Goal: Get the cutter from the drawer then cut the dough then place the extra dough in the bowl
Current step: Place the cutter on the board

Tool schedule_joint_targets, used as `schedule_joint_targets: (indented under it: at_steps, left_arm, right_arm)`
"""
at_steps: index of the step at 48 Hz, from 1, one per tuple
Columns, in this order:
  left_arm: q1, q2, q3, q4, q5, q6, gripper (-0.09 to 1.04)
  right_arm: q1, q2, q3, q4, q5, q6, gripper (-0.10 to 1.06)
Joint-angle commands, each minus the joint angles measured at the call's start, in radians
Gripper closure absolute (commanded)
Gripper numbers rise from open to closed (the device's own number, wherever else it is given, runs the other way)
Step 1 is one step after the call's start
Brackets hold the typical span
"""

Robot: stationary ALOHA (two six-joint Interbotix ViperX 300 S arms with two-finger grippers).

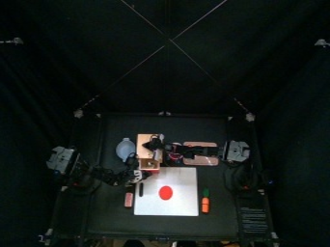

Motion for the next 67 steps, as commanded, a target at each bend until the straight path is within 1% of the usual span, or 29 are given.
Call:
schedule_joint_targets:
  at_steps: [1, 12, 16, 21, 30, 36, 46, 54, 63, 67]
  left_arm:
    - [-0.023, 0.002, -0.006, 0.006, 0.018, 0.006, 0.41]
    - [-0.020, 0.005, -0.012, 0.052, 0.017, 0.015, 0.38]
    - [-0.014, 0.003, -0.017, 0.067, 0.012, 0.025, 0.35]
    - [-0.009, 0.002, -0.017, 0.071, 0.009, 0.029, 0.27]
    - [-0.005, -0.003, -0.009, 0.072, 0.009, 0.037, 0.09]
    - [-0.006, -0.012, -0.009, 0.072, 0.017, 0.037, 0.02]
    - [-0.014, -0.057, -0.005, 0.091, 0.020, 0.040, 0.01]
    - [-0.043, -0.161, 0.011, 0.115, 0.072, 0.043, 0.02]
    - [-0.057, -0.330, 0.051, 0.230, 0.078, 0.048, 0.02]
    - [-0.046, -0.407, 0.072, 0.344, 0.029, 0.078, 0.02]
  right_arm:
    - [-0.006, -0.011, 0.002, 0.000, 0.017, 0.000, 1.01]
    - [-0.006, -0.011, 0.002, -0.002, 0.017, 0.000, 1.01]
    - [-0.006, -0.012, 0.002, -0.002, 0.017, -0.002, 1.02]
    - [-0.006, -0.011, 0.000, -0.002, 0.017, 0.000, 1.01]
    - [-0.006, -0.011, -0.008, -0.002, 0.017, -0.002, 1.01]
    - [-0.006, -0.011, -0.011, -0.002, 0.017, -0.002, 1.01]
    - [-0.006, -0.011, -0.011, -0.002, 0.017, 0.000, 1.01]
    - [-0.006, -0.012, -0.009, -0.002, 0.017, 0.000, 1.00]
    - [0.000, -0.018, -0.011, -0.002, 0.017, 0.000, 1.00]
    - [0.002, -0.021, -0.012, -0.002, 0.017, 0.000, 1.00]
